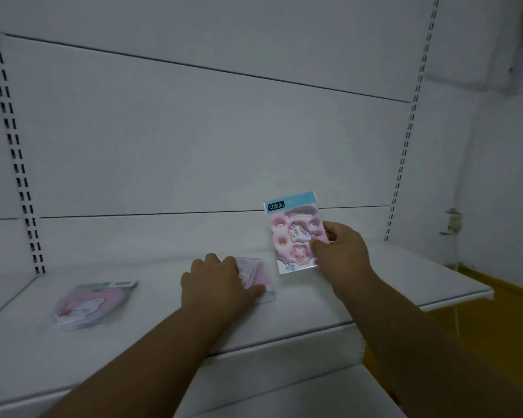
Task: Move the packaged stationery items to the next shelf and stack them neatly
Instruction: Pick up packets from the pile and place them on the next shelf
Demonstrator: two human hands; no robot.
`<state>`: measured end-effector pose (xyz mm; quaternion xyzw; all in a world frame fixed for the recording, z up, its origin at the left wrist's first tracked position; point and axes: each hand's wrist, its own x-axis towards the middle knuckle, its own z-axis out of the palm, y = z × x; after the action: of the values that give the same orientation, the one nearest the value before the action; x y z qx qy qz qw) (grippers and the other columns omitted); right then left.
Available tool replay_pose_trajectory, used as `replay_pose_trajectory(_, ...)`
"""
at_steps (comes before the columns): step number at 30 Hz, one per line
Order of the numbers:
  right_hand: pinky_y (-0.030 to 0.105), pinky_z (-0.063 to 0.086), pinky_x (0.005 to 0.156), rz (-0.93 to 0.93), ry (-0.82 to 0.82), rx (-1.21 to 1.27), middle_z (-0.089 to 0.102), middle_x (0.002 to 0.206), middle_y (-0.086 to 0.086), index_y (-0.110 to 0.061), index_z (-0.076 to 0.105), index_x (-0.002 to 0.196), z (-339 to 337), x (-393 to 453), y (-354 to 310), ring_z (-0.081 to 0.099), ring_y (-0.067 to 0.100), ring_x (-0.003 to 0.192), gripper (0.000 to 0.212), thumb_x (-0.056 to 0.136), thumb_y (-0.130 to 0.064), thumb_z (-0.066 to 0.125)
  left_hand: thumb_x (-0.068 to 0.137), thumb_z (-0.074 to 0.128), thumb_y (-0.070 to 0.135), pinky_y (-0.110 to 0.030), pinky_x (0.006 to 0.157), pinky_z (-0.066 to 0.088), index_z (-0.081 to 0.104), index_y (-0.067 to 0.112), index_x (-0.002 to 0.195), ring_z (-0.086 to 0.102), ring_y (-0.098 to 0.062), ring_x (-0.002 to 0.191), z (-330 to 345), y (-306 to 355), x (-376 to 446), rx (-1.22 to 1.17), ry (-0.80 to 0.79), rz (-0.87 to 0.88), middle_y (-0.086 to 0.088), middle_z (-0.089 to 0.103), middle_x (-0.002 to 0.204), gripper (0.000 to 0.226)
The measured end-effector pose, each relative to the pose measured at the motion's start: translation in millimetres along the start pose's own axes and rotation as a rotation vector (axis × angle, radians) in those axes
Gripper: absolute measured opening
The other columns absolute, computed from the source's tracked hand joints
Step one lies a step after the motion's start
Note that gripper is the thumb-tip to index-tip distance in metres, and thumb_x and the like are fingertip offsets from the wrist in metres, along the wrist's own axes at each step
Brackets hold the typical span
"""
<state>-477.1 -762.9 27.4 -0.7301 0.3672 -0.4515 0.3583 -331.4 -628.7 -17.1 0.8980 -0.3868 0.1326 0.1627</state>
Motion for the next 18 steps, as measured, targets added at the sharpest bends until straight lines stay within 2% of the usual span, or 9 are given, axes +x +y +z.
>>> replay_pose_trajectory(3,0.039,0.061,0.072,-0.033,-0.094,0.007,0.073,0.087,0.001,-0.029,0.062,0.085,-13.6,13.4,12.5,0.072,0.016,0.074,0.01,0.089,-0.02,0.06,0.069,0.038,0.086,-0.039,0.086,0.047,0.061,0.027,0.115,0.052,-0.024,0.103,-5.9,14.1,-1.0,0.031,0.015,-0.091,-0.004,0.058,0.111,0.079)
replay_pose_trajectory(5,0.032,0.061,0.067,-0.076,-0.123,0.017,0.071,0.081,-0.005,-0.032,0.06,0.078,-28.1,22.8,21.0,0.071,0.012,0.07,0.018,0.088,-0.018,0.06,0.076,0.039,0.08,-0.038,0.085,0.048,0.063,0.024,0.114,0.055,-0.024,0.102,-11.3,26.3,2.6,0.022,0.101,-0.143,-0.005,0.061,0.111,0.072)
replay_pose_trajectory(8,0.022,0.057,0.058,-0.106,-0.159,0.05,0.071,0.077,-0.01,-0.033,0.062,0.078,-50.6,37.7,30.5,0.071,0.007,0.065,0.02,0.087,-0.015,0.061,0.088,0.045,0.062,-0.036,0.083,0.05,0.067,0.02,0.108,0.06,-0.023,0.098,-15.3,58.9,11.7,-0.258,0.21,-0.138,-0.005,0.067,0.107,0.051)
replay_pose_trajectory(10,0.019,0.056,0.053,-0.068,-0.207,0.073,0.071,0.08,-0.009,-0.03,0.065,0.089,-63.2,47.0,35.4,0.071,0.006,0.063,0.013,0.088,-0.017,0.062,0.091,0.049,0.053,-0.035,0.082,0.052,0.065,0.019,0.106,0.063,-0.022,0.095,-13.0,89.3,24.9,-0.544,0.124,-0.142,-0.002,0.068,0.102,0.041)
replay_pose_trajectory(12,0.03,0.061,0.062,-0.001,-0.264,0.109,0.074,0.087,-0.002,-0.022,0.067,0.101,-73.6,58.7,41.4,0.073,0.013,0.068,0.014,0.088,-0.018,0.065,0.088,0.056,0.05,-0.034,0.078,0.055,0.058,0.02,0.115,0.066,-0.019,0.091,-7.5,119.6,45.2,-0.753,-0.005,-0.185,-0.001,0.066,0.105,0.04)
replay_pose_trajectory(13,0.037,0.062,0.068,0.045,-0.285,0.128,0.074,0.091,0.001,-0.02,0.067,0.104,-78.1,64.6,44.7,0.074,0.017,0.071,0.017,0.087,-0.018,0.066,0.086,0.062,0.046,-0.032,0.07,0.057,0.056,0.02,0.116,0.069,-0.018,0.085,-3.6,132.9,55.8,-0.828,-0.065,-0.206,-0.001,0.067,0.104,0.04)
replay_pose_trajectory(15,0.043,0.061,0.073,0.107,-0.3,0.108,0.074,0.095,0.006,-0.016,0.068,0.105,-86.6,76.9,55.6,0.074,0.023,0.075,0.019,0.086,-0.017,0.068,0.083,0.071,0.033,-0.023,0.049,0.054,0.057,0.014,0.109,0.072,-0.014,0.068,7.3,155.4,75.7,-0.9,-0.168,-0.227,-0.002,0.07,0.097,0.036)
replay_pose_trajectory(18,0.041,0.061,0.074,0.114,-0.303,-0.126,0.074,0.092,0.011,-0.008,0.07,0.1,-87.9,92.3,74.1,0.072,0.025,0.079,0.018,0.083,-0.015,0.07,0.08,0.076,0.022,-0.02,0.041,0.051,0.063,0.009,0.098,0.071,-0.012,0.054,27.0,171.4,96.5,-0.844,-0.288,-0.245,-0.005,0.073,0.083,0.026)
